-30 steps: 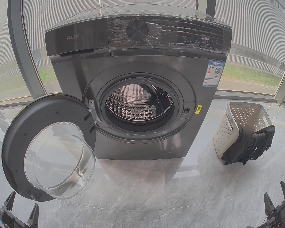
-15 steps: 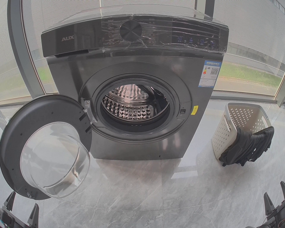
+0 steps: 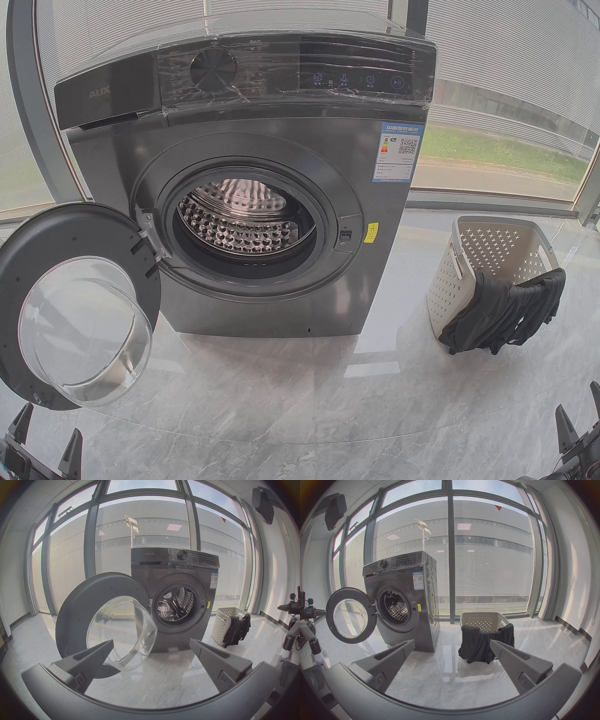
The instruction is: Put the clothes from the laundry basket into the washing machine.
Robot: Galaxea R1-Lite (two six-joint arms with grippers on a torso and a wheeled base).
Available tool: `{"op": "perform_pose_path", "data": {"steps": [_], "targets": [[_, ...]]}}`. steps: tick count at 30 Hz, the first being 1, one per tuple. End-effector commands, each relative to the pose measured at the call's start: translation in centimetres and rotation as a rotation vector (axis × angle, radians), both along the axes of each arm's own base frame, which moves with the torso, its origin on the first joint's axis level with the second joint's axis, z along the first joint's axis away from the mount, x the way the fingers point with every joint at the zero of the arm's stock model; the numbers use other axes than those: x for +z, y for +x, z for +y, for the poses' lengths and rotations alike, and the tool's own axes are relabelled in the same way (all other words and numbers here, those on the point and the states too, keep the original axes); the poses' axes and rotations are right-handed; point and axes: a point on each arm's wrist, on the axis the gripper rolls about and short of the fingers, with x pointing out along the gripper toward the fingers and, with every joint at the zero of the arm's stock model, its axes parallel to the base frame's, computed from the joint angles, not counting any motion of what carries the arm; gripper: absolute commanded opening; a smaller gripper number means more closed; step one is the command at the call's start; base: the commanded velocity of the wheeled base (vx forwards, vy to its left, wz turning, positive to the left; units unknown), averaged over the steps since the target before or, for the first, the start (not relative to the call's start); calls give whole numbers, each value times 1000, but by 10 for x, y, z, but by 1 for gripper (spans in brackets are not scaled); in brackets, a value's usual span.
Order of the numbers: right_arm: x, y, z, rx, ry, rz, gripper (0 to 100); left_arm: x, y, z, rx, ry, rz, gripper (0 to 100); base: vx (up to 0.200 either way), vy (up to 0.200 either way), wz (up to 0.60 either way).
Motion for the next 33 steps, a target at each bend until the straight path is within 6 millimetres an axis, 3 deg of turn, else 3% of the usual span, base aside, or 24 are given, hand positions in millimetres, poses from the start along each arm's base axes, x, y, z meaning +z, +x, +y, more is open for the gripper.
{"op": "perform_pose_path", "data": {"steps": [1,18,27,33], "targets": [[-5,0,0,1,0,3,100,-5,0,0,2,1,-2,100,0,-200,0],[-5,0,0,1,0,3,100,-4,0,0,-4,-2,-4,100,0,-200,0],[-5,0,0,1,1,3,100,-4,0,0,-3,-4,-4,100,0,0,0],[-5,0,0,4,0,3,100,-4,0,0,-1,-4,-4,100,200,0,0]]}}
